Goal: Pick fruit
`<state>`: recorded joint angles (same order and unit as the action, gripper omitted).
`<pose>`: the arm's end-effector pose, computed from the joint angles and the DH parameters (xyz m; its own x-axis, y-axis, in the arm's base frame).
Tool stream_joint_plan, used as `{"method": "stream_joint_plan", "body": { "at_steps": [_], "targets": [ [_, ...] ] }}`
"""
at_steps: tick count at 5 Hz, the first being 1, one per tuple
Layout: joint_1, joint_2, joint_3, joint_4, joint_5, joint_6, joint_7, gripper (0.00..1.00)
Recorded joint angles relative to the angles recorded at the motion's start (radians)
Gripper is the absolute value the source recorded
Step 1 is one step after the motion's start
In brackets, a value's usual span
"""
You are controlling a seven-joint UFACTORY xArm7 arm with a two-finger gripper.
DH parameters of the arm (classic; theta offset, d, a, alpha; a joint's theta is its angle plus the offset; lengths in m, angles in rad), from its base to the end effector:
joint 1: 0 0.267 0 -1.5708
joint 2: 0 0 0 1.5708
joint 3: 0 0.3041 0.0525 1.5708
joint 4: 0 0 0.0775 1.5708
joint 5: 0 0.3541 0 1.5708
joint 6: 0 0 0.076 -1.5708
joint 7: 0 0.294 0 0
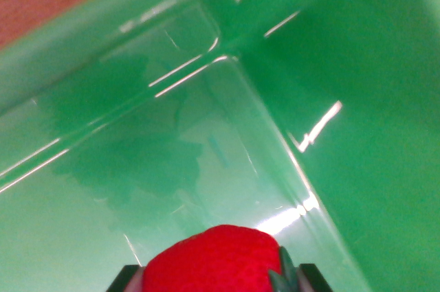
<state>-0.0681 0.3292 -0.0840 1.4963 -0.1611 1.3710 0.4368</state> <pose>0.5080 -0.1224 0.1717 0.8456 -0.5219 -0.1116 -0.4857 -0.8392 0.2445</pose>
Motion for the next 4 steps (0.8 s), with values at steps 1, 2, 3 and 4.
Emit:
{"method": "stream_joint_plan", "body": {
  "at_steps": [1,2,3,4],
  "targets": [
    [0.0,0.0,0.0,0.0,0.0,0.0,0.0,1.0],
    [0.0009,-0.014,0.0,0.035,0.0009,0.048,-0.007,1.0],
    [0.0009,-0.014,0.0,0.035,0.0009,0.048,-0.007,1.0],
    [0.0017,-0.027,0.0,0.068,0.0018,0.094,-0.013,1.0]
  ]
}}
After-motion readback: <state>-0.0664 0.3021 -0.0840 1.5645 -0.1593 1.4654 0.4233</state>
